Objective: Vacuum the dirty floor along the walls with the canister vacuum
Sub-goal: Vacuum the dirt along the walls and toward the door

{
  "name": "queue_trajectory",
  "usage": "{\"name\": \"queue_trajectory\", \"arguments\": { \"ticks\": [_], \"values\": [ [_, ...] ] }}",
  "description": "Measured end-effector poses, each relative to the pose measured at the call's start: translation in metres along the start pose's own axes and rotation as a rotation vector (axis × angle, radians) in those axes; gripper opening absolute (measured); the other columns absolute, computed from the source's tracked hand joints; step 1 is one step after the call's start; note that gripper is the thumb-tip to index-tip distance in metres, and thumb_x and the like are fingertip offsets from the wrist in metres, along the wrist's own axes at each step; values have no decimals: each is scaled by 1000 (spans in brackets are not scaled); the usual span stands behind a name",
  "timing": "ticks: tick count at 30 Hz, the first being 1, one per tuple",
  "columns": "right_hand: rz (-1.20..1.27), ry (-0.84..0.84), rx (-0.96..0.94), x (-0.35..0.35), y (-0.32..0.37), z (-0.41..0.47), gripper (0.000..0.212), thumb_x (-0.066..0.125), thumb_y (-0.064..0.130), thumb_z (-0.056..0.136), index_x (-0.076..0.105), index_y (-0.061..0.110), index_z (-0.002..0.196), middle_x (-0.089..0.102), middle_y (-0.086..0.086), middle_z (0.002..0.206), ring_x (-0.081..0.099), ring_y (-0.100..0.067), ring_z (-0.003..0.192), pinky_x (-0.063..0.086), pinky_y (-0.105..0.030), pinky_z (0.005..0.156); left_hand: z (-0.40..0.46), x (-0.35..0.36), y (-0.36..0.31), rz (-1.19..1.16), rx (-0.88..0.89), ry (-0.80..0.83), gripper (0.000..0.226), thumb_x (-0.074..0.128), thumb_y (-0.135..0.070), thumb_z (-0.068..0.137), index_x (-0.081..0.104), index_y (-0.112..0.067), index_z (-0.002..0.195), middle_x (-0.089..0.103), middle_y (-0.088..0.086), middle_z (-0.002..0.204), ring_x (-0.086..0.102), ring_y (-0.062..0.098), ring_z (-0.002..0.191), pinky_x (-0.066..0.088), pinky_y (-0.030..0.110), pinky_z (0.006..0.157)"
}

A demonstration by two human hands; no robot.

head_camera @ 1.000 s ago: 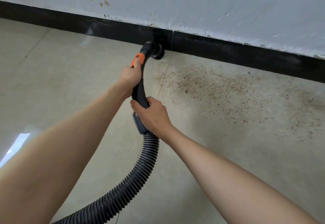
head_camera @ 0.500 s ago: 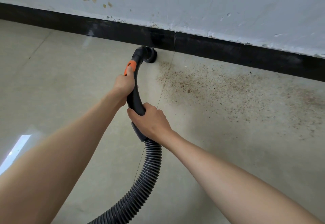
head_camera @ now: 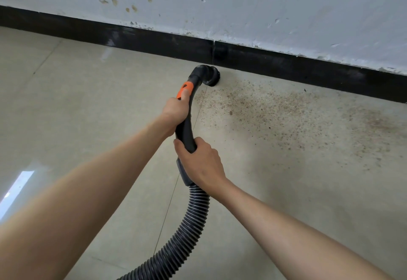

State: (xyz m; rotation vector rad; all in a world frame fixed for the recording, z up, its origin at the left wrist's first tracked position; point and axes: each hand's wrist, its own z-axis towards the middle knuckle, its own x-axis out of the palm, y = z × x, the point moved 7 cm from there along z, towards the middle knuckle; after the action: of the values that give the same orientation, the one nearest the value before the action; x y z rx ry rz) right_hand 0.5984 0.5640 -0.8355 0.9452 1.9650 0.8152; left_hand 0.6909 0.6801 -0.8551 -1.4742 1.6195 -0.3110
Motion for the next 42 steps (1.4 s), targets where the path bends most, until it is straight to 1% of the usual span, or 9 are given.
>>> {"name": "queue_trajectory", "arguments": {
  "ticks": [4,10,15,18,22,26,30,37,42],
  "values": [
    [-50,-2,9,1,-4,-4,35,51,54,88,52,19,92,61,2,83,62,-22,81,48,-35,72,-4,4,8,-26,-12,7,68,34,-65,91,55,-2,107,57,11,88,56,25,76,49,34,72],
    [-31,62,-30,8,13,7,34,52,51,89,53,18,94,60,2,83,62,-22,79,45,-32,67,-1,-17,2,-57,-23,-36,74,36,-68,89,53,1,113,59,12,90,57,24,76,46,31,63],
    [-24,156,-62,19,33,22,32,54,50,87,55,17,89,66,-4,91,66,-25,85,54,-40,79,0,-45,3,-186,-58,-111,72,42,-65,89,53,1,115,57,8,77,55,19,66,42,27,54],
    [-17,201,-64,29,32,18,30,55,49,87,53,20,86,65,-4,91,65,-25,85,53,-39,78,-3,-55,12,-216,-72,-136,70,41,-64,90,51,1,115,56,8,76,54,20,66,44,29,62],
    [-16,262,-30,41,13,3,32,52,47,92,52,16,98,62,-4,95,62,-23,86,47,-32,70,-13,-50,35,-272,-117,-94,71,43,-69,86,50,-2,108,56,9,79,55,23,70,48,34,72],
    [-9,154,-18,43,-6,-17,34,52,49,92,51,16,100,60,0,88,62,-21,81,48,-32,68,-25,-38,48,-248,-130,-78,66,41,-69,87,50,-4,100,56,9,82,55,24,74,49,36,78],
    [13,52,-28,31,-7,-24,37,49,55,92,51,18,95,61,1,82,63,-22,78,47,-32,67,-28,-30,44,-220,-117,-68,66,40,-65,89,50,-3,107,57,12,91,55,26,78,48,35,72],
    [27,22,5,18,-10,-26,41,52,58,89,53,18,95,60,2,83,62,-19,79,47,-31,68,-30,-14,30,-142,-81,-24,61,38,-63,91,47,-5,106,57,14,96,56,27,83,49,35,75],
    [35,13,2,16,-12,-26,38,50,57,90,52,19,97,62,0,86,63,-21,81,49,-34,71,-33,-6,24,-98,-80,4,61,36,-65,91,48,-6,102,56,9,83,56,23,73,48,32,69]
  ]
}}
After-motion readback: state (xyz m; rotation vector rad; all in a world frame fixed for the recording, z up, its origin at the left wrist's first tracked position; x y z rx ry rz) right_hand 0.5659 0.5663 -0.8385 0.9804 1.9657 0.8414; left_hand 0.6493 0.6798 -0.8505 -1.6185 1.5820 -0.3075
